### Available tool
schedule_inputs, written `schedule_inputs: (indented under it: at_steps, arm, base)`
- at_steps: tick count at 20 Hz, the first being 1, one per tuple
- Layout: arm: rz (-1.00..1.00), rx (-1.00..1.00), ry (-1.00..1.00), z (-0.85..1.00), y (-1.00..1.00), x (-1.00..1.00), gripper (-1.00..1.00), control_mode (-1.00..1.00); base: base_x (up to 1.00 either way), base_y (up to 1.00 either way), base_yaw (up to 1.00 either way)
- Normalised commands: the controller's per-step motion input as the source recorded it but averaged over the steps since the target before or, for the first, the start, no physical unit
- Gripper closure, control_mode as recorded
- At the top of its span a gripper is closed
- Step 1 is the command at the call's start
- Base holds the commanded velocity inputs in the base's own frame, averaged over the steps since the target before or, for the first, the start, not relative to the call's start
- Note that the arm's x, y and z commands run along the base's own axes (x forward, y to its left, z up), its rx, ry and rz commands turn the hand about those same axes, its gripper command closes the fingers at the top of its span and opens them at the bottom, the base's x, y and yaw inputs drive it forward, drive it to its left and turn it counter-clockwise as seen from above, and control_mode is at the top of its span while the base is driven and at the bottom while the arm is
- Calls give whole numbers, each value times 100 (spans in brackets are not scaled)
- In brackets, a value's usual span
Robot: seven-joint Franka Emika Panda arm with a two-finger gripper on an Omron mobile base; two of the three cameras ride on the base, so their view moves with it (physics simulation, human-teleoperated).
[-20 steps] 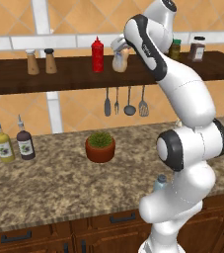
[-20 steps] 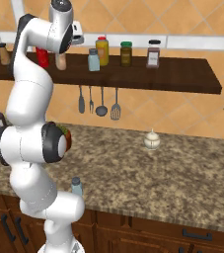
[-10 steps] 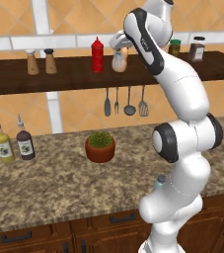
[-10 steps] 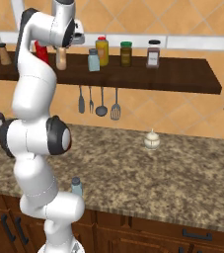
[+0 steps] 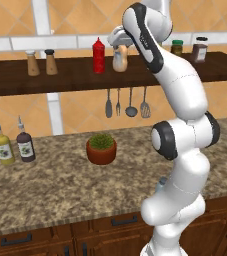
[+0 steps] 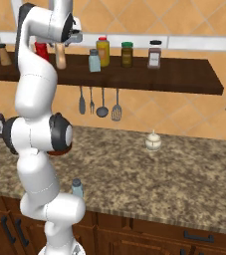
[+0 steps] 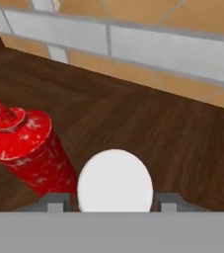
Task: Put the shaker and condiment bottle from the counter next to their counterparts in the cabinet.
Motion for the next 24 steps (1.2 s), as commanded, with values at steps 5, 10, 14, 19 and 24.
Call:
schedule_inputs:
  at_steps: [5, 10, 14, 19, 24]
  arm:
    - [0, 15, -1, 16, -22, 0, -100, -100]
    - [0, 15, -5, 31, -6, -1, -100, -100]
    - [0, 13, -9, 43, 0, 0, -100, -100]
    - [0, 7, -10, 16, 0, -32, -100, -100]
    - [-1, 2, -14, 0, -5, -70, -100, -100]
  base:
    - [0, 0, 0]
    - [0, 0, 0]
    - [0, 0, 0]
    - [0, 0, 0]
    - [0, 0, 0]
